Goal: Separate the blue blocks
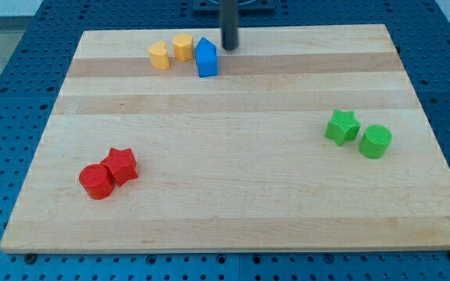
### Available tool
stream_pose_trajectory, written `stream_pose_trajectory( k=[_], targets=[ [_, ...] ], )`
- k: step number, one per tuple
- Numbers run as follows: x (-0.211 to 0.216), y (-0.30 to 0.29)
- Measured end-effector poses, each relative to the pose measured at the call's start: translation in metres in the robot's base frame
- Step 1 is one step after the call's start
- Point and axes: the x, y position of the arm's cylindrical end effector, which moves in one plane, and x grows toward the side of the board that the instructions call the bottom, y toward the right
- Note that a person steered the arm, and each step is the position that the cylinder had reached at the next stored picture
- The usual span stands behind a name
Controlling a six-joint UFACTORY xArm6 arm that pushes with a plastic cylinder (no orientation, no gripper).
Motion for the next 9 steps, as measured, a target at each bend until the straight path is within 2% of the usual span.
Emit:
stream_pose_trajectory(
  k=[1, 2, 3, 5, 7, 9],
  targets=[
    [0.005, -0.024],
    [-0.029, -0.018],
    [-0.011, -0.077],
    [0.058, -0.074],
    [0.105, -0.051],
    [0.064, -0.060]
  ],
)
